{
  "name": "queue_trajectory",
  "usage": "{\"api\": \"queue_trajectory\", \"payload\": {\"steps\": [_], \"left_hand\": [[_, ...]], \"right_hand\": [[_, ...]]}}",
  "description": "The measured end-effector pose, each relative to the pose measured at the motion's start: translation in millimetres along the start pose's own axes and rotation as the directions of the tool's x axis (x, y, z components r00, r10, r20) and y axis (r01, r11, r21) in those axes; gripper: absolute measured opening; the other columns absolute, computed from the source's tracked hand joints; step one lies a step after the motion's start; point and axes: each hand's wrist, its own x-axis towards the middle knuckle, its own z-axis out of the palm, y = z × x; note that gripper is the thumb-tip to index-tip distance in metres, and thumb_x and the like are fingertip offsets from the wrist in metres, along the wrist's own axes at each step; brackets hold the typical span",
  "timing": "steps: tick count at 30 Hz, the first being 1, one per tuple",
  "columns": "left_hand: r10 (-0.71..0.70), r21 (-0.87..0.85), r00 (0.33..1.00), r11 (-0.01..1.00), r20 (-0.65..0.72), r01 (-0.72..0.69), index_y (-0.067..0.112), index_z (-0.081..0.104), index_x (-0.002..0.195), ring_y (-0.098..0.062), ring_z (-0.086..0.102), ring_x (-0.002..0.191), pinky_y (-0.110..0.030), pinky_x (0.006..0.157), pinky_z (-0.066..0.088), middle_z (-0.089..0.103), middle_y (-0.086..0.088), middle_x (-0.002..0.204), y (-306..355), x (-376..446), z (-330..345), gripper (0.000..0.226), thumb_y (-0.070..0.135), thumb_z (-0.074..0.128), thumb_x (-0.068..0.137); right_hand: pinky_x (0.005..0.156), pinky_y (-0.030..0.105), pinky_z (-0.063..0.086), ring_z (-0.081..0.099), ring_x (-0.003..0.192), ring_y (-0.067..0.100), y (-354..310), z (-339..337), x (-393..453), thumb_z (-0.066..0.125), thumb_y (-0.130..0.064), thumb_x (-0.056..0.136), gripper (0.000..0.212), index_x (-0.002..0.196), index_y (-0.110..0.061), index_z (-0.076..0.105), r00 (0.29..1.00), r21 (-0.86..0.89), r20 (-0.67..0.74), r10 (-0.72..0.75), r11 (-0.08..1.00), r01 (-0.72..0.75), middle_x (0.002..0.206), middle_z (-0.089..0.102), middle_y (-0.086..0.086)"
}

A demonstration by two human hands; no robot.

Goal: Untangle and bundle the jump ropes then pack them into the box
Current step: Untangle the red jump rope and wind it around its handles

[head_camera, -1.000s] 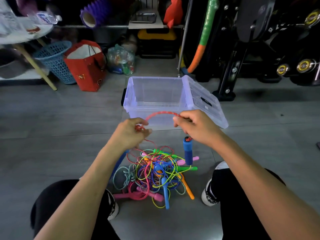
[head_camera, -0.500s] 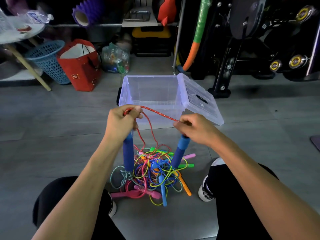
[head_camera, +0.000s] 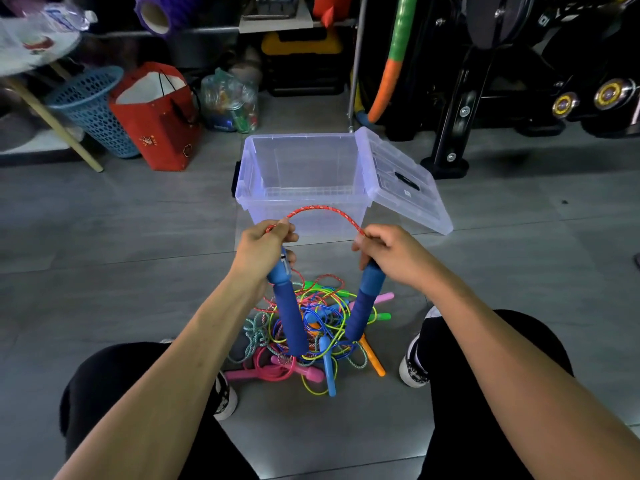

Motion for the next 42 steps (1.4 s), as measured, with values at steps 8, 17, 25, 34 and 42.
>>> {"api": "queue_trajectory", "payload": {"steps": [8, 17, 25, 34, 42], "left_hand": [[-0.088, -0.001, 0.994, 0.996, 0.069, 0.089, 0.010, 0.059, 0.081, -0.015, 0.050, 0.043, -0.023, 0.043, 0.046, 0.062, -0.007, 0.079, -7, -3, 12, 0.019, 0.019, 0.056, 0.098], [-0.193, -0.317, 0.981, 0.929, 0.025, 0.191, 0.009, 0.053, 0.078, -0.016, 0.048, 0.052, -0.024, 0.050, 0.045, 0.049, -0.006, 0.068, -7, -4, 26, 0.026, 0.013, 0.044, 0.102], [-0.242, -0.382, 0.966, 0.887, 0.093, 0.259, 0.008, 0.057, 0.085, -0.018, 0.057, 0.061, -0.031, 0.060, 0.055, 0.058, -0.009, 0.074, -1, -4, 21, 0.015, 0.013, 0.052, 0.098], [-0.006, 0.182, 0.995, 0.983, 0.097, -0.012, 0.020, 0.057, 0.119, -0.022, 0.069, 0.092, -0.032, 0.082, 0.054, 0.067, 0.000, 0.107, -6, -7, 10, 0.027, 0.027, 0.063, 0.094], [0.061, 0.386, 0.920, 0.895, 0.388, -0.222, 0.013, 0.061, 0.094, -0.014, 0.063, 0.068, -0.032, 0.068, 0.053, 0.069, -0.007, 0.078, -18, -22, 24, 0.008, 0.020, 0.064, 0.093]], "right_hand": [[0.056, 0.017, 0.047, 0.058, 0.055, 0.010, -13, 9, -1, 0.049, -0.021, 0.101, 0.022, 0.091, -0.010, 0.066, 1.000, 0.097, 0.006, -0.030, 0.995, 0.029, 0.062, 0.059, 0.002], [0.049, 0.025, 0.031, 0.040, 0.048, 0.009, -21, 35, -5, 0.069, -0.045, 0.085, 0.038, 0.074, -0.008, 0.067, 0.992, -0.027, 0.123, -0.030, 0.999, 0.033, 0.054, 0.045, -0.003], [0.051, 0.027, 0.041, 0.047, 0.048, 0.011, -20, 34, -3, 0.081, -0.039, 0.074, 0.032, 0.072, -0.009, 0.071, 0.981, -0.066, 0.192, 0.019, 0.998, -0.007, 0.055, 0.054, -0.001], [0.051, 0.020, 0.043, 0.051, 0.044, 0.009, -18, 19, 6, 0.065, -0.032, 0.092, 0.029, 0.082, -0.004, 0.064, 0.984, 0.334, -0.060, 0.166, 0.933, -0.137, 0.054, 0.055, -0.001], [0.054, 0.023, 0.042, 0.047, 0.046, 0.009, -19, 30, 8, 0.064, -0.020, 0.093, 0.033, 0.062, -0.016, 0.053, 0.963, 0.683, -0.015, 0.268, 0.706, -0.186, 0.053, 0.045, -0.005]]}}
